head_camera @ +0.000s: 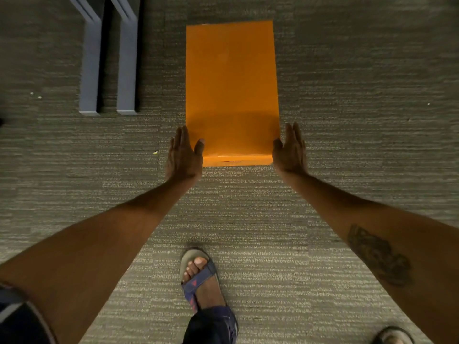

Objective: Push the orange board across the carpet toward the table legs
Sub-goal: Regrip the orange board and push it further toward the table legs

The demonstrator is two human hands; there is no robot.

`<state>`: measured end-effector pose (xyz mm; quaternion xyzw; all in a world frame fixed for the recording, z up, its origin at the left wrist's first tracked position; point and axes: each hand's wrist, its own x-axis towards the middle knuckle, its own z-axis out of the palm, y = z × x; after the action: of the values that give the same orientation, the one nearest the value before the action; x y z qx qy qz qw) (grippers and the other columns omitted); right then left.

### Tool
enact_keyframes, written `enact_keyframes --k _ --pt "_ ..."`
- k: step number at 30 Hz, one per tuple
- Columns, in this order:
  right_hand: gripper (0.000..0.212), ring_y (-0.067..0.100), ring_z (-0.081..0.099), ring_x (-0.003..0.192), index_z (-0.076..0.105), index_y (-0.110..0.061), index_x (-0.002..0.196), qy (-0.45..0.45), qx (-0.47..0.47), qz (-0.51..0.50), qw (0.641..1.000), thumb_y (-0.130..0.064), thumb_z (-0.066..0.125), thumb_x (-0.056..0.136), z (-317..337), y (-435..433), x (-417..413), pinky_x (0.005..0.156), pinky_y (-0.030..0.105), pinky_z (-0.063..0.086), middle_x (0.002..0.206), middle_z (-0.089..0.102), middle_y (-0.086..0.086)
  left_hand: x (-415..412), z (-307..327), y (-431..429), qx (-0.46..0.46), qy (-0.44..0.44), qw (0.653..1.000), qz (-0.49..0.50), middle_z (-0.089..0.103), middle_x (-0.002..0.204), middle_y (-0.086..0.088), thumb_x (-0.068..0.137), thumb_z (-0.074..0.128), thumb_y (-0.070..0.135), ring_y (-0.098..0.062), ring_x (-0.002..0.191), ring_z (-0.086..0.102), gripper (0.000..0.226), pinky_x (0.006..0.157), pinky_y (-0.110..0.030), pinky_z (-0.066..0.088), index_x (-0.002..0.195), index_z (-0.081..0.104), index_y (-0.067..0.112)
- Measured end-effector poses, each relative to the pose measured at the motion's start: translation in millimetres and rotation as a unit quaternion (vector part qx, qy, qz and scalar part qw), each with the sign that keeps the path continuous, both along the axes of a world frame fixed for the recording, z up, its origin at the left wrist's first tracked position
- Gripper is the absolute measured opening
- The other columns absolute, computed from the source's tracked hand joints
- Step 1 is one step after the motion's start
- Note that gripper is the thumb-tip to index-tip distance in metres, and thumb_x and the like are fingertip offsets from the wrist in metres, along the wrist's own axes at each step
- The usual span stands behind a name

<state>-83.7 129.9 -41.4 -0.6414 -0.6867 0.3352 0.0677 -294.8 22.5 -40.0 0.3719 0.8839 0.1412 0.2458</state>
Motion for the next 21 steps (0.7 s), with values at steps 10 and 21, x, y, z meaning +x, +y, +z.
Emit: enact_keyframes --k 10,21 --pt "0.047 0.034 0.044 0.132 0.032 -0.007 0.15 0.038 -0.001 -0.022 0.999 -0.025 0.034 0.106 -16.5 5.8 -12.1 0.099 0.036 0.037 0.15 0.041 0.015 -7.6 -16.8 7.2 0.01 -0.023 0.999 0.031 0.03 0.161 -0.011 0.102 0.034 0.049 -0.032 0.144 0.036 0.068 0.113 -0.046 0.036 0.157 0.019 0.012" --pt "0.023 0.003 0.048 0.067 0.059 -0.021 0.106 0.181 -0.07 -0.202 0.96 -0.037 0.045 0.102 -40.5 16.0 -34.5 0.056 0.022 0.035 0.081 0.055 -0.01 -29.7 -35.6 8.4 0.066 -0.093 0.993 0.016 0.061 0.131 -0.014 0.098 0.05 0.044 -0.033 0.116 0.06 0.053 0.086 -0.036 0.047 0.137 0.046 0.008"
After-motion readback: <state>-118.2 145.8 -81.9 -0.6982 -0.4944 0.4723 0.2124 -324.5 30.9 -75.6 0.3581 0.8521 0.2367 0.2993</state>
